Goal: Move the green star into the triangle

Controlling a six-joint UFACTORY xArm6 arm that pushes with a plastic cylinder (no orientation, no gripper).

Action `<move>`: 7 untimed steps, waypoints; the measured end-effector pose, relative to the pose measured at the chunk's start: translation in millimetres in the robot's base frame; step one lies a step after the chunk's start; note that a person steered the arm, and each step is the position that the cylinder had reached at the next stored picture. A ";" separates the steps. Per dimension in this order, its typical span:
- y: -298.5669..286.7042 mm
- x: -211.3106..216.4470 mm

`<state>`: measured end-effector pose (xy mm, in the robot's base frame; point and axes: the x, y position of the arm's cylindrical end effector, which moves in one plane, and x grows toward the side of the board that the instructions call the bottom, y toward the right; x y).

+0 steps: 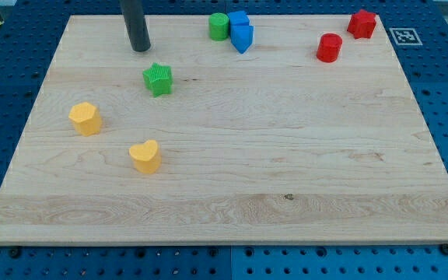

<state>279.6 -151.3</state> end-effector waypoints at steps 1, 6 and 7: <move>0.0 0.0; -38.2 1.1; -38.2 1.1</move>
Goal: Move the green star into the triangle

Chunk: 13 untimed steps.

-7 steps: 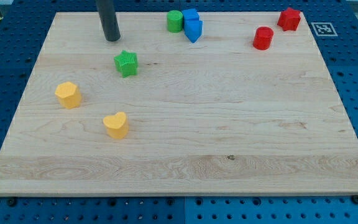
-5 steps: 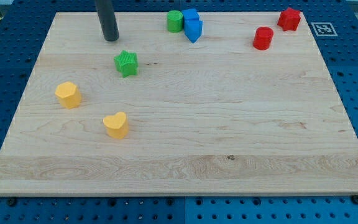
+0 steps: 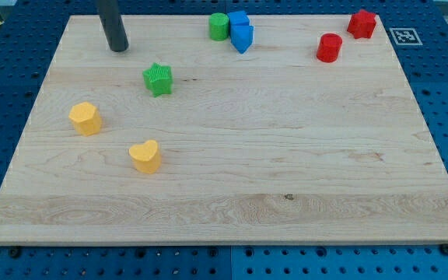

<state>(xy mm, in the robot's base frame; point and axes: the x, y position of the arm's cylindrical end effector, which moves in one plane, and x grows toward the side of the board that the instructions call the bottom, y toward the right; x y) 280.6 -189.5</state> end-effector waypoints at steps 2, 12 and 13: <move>-3.9 18.2; 106.5 91.9; 130.7 73.5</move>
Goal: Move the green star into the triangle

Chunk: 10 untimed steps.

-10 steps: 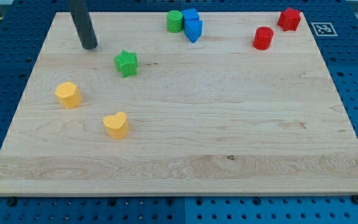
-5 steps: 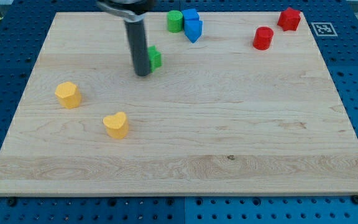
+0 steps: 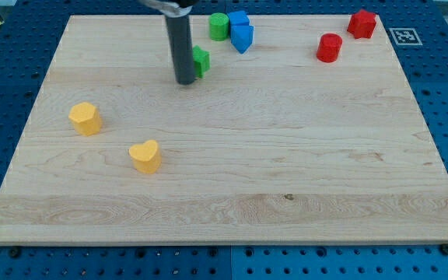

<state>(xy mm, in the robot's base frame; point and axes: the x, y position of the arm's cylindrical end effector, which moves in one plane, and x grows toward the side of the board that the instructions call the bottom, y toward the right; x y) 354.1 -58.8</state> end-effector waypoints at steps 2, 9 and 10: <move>5.3 -11.7; -28.5 -30.5; -28.5 -47.1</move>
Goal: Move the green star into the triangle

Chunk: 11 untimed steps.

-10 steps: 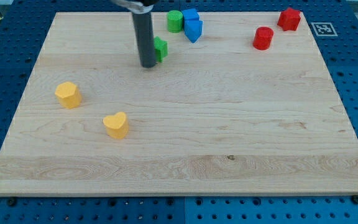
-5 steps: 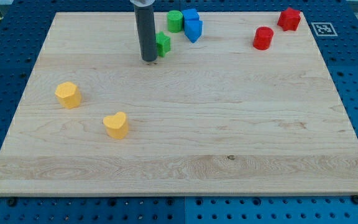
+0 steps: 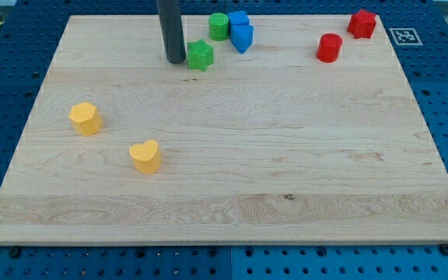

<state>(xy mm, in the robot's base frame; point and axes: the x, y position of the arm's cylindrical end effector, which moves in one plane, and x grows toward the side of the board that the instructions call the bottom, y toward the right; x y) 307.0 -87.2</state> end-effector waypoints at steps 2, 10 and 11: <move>11.3 0.0; 75.8 31.0; 75.8 5.2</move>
